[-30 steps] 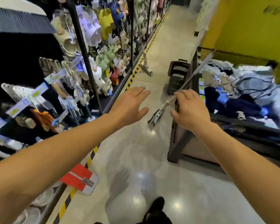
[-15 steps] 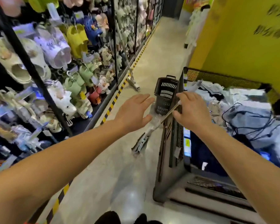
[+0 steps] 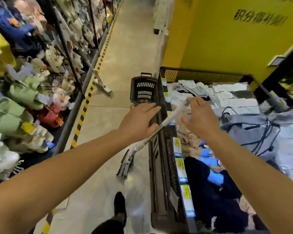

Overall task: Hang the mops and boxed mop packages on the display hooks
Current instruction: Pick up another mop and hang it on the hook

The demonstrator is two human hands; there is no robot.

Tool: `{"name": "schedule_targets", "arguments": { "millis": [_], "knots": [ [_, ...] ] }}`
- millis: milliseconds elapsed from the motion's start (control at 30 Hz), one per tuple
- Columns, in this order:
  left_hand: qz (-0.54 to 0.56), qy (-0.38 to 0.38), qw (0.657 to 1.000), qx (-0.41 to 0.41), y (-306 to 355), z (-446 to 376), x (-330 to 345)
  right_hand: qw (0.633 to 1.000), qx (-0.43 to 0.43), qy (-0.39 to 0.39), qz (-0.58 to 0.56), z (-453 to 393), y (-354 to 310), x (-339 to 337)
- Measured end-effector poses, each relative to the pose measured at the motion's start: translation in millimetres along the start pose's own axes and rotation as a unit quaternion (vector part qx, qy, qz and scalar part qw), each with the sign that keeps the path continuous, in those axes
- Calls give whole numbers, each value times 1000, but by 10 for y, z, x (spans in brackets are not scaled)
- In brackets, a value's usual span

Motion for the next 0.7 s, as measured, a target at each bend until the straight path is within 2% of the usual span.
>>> {"name": "schedule_targets", "arguments": {
  "millis": [167,267,367,533,700],
  "knots": [
    [12,-29,998,55,-395,-676,59,995,84,-41,-32,-588,140,169],
    [21,-48,996,78,-565,-964,142,984,135,-52,-101,-839,193,268],
    [43,-64,993,94,-698,-1154,242,974,150,-36,-163,-1014,175,320],
    [91,-77,989,85,-995,-1382,377,970,62,-26,-234,-1279,-131,268],
    [171,-107,979,34,-1306,-1500,360,961,-39,-42,-270,-1698,-631,248]
  ]
}}
Point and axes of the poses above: each hand's wrist, its own z-axis away from the middle knuckle, its own x-axis out of the palm, y = z × x, the point moved 1 cm from there along -z, towards the middle knuckle, and after that the axes turned 13 degrees about -y, right-handed, at the moved point
